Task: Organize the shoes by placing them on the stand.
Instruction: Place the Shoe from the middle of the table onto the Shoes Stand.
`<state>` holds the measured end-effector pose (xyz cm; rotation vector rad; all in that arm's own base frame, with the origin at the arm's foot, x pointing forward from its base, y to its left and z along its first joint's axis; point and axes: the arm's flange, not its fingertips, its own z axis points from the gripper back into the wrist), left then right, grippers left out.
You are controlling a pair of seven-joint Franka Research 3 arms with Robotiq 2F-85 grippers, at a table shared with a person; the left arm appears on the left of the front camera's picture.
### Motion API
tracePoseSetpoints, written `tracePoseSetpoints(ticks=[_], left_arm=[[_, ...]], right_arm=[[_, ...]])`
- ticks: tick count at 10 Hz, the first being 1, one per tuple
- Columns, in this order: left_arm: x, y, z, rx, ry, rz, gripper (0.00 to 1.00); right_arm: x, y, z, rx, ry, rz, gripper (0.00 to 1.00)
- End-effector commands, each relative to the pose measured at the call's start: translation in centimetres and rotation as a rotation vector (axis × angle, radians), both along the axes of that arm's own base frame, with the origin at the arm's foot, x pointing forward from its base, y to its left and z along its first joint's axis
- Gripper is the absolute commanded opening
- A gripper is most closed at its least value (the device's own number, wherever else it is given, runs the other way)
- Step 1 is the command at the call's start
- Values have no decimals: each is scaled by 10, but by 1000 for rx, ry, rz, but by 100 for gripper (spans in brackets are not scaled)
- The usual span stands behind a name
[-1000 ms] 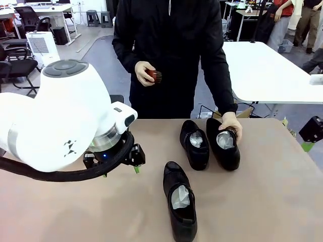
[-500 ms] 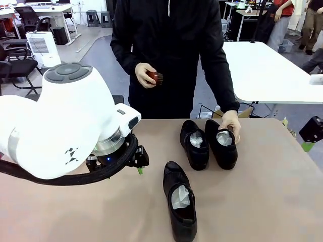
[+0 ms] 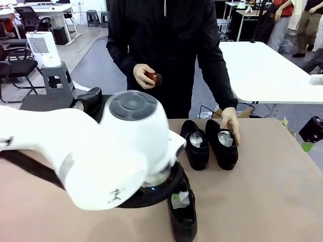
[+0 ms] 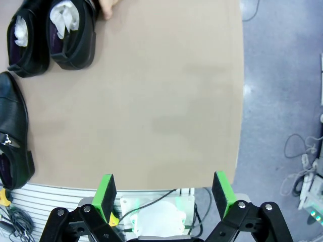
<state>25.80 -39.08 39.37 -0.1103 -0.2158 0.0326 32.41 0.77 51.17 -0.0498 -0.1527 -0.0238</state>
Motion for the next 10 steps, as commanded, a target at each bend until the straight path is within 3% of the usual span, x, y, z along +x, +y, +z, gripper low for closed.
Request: tracePoseSetpoints(ticks=[1,5,7,8,9,10], left_arm=[[17,-23,-9,44,-30,27,100],[20,-41,-37,86,-9,29,100],[20,-42,-48,62,83,36,100],[20,-40,-51,62,91,44,100],[21,-38,-51,62,90,47,97],[23,-36,-51,52,102,62,79]], right_arm=[[-1,0,0,-4,-2,-7,100],[-1,0,0,-4,-2,-7,100],[-1,0,0,-4,-2,-7,100],[-1,0,0,-4,-2,-7,100],[-1,0,0,-4,-2,-7,100],[-1,0,0,-4,-2,-7,100]])
